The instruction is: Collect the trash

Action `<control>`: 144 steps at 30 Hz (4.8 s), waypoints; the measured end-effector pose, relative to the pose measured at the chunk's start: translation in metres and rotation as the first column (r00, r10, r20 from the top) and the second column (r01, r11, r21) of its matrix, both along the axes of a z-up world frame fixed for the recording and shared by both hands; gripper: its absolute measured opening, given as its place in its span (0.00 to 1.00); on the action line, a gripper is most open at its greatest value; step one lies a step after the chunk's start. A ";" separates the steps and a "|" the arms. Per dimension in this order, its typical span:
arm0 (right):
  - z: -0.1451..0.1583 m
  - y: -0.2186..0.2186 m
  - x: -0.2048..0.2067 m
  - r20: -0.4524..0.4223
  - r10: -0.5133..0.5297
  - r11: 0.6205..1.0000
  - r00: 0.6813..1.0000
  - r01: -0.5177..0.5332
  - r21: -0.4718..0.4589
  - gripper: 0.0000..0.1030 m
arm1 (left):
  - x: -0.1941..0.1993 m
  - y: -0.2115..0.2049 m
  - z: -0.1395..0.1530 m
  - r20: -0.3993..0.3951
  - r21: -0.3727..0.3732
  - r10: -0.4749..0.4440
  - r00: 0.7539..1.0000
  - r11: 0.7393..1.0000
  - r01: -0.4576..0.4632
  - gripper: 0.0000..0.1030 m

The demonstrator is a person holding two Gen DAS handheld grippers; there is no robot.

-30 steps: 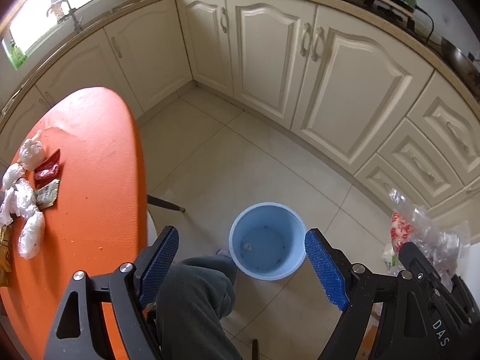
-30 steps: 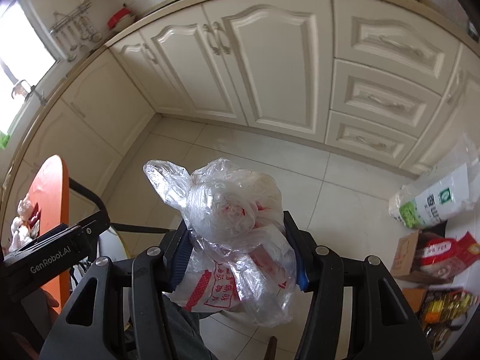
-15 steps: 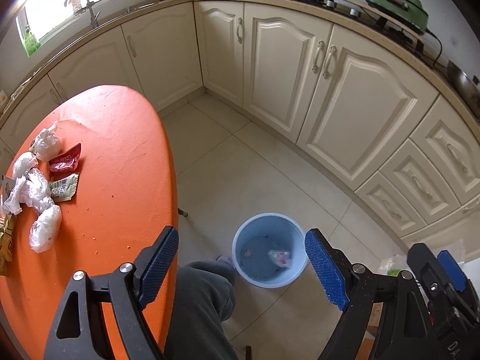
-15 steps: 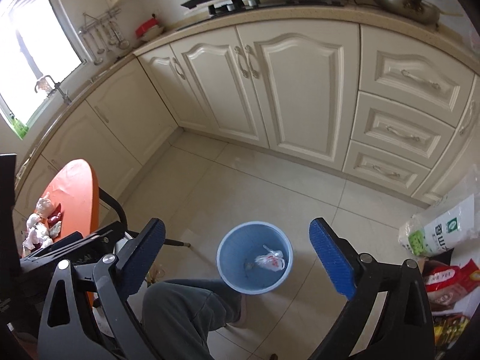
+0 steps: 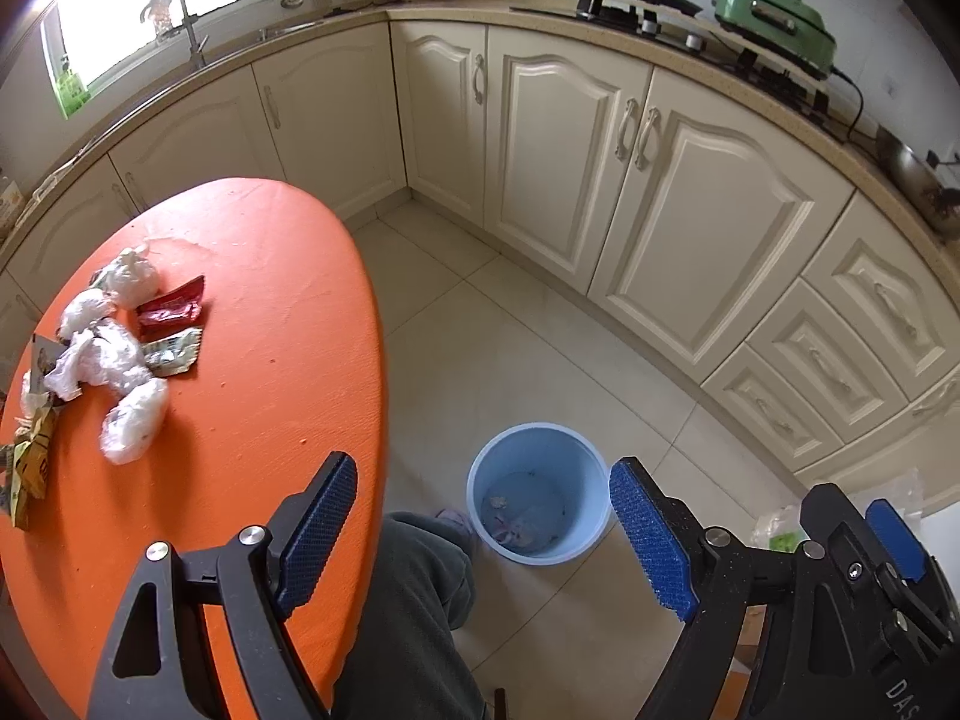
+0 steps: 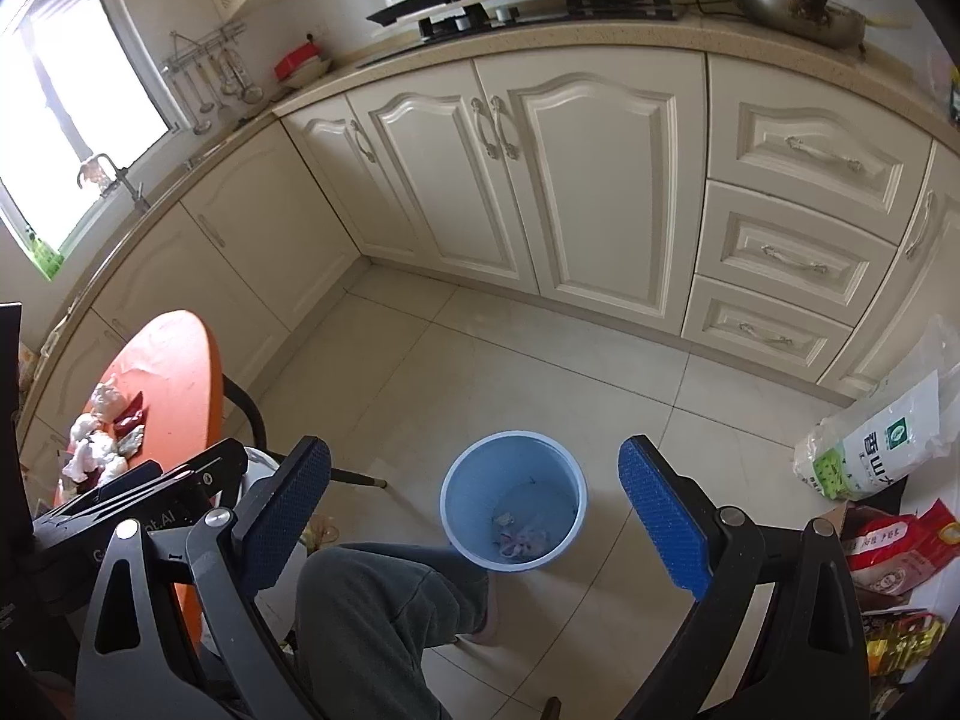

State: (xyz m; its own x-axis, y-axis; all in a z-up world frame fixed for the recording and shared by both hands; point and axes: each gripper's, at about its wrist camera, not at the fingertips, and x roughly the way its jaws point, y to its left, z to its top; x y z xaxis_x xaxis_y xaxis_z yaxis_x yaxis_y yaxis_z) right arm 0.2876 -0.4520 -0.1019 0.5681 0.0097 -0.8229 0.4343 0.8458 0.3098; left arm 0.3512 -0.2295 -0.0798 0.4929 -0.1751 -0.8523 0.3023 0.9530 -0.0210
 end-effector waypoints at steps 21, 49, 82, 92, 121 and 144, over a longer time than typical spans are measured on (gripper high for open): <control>0.081 0.116 -0.040 0.150 0.135 0.990 0.979 -0.127 -0.056 0.98 | -0.128 0.168 0.082 0.164 -0.128 0.163 0.973 0.981 -0.142 0.86; 0.067 0.320 0.058 -0.021 0.471 0.865 0.882 -0.466 -0.188 1.00 | -0.089 0.389 0.072 0.042 -0.182 0.552 0.833 0.824 -0.537 0.87; 0.006 0.380 0.175 -0.126 0.624 0.750 0.771 -0.637 -0.179 0.31 | 0.033 0.482 -0.002 -0.182 -0.354 0.496 0.849 0.773 -0.527 0.85; 0.024 0.364 0.154 -0.075 0.585 0.799 0.807 -0.590 -0.118 0.30 | 0.012 0.494 0.016 -0.088 -0.347 0.519 0.850 0.784 -0.514 0.85; 0.056 0.230 0.051 0.038 0.361 0.931 0.932 -0.358 -0.073 0.30 | -0.043 0.326 0.061 0.067 -0.303 0.177 0.982 0.941 -0.149 0.85; -0.002 0.000 -0.021 -0.029 -0.136 0.990 0.990 0.137 0.028 0.30 | 0.019 0.048 0.026 0.011 -0.128 -0.213 0.977 0.969 0.213 0.85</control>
